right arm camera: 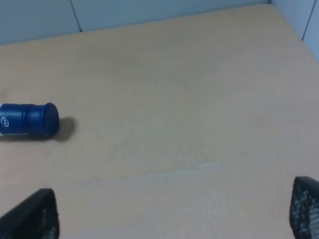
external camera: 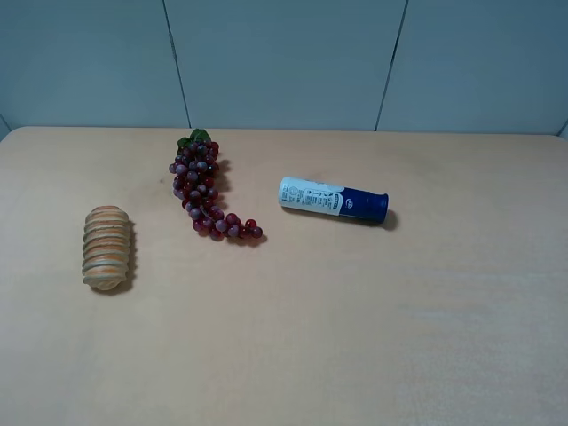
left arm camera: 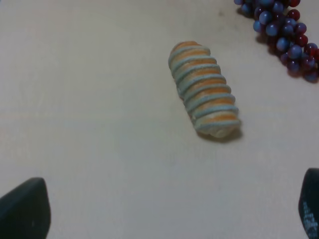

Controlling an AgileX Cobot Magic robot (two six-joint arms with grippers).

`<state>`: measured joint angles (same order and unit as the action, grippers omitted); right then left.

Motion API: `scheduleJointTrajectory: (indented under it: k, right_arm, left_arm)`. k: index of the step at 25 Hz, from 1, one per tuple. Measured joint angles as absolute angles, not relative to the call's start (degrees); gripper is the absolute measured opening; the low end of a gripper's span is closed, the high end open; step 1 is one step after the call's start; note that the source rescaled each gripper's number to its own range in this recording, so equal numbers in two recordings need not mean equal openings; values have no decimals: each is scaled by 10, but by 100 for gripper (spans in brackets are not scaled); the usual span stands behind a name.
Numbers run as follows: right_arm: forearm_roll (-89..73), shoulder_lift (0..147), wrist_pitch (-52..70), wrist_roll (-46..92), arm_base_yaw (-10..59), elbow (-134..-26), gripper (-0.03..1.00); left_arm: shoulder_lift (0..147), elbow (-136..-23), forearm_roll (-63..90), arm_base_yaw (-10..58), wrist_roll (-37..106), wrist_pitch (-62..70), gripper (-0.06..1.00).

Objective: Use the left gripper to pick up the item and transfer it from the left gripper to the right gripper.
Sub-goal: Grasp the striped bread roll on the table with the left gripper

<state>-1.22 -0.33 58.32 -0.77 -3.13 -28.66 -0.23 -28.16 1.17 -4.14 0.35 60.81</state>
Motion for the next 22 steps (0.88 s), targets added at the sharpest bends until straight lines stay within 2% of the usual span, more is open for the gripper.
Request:
scheduleJointTrajectory:
  k: [16,22]
  right_arm:
    - [-12,-3,583,-8,-31,-287,100]
    - [-12,-3,583,-8,-31,-287,100]
  left_arm:
    - [1,-285,12,-41,3,616,99]
    - [112,-357,10,-41,-10,658,99]
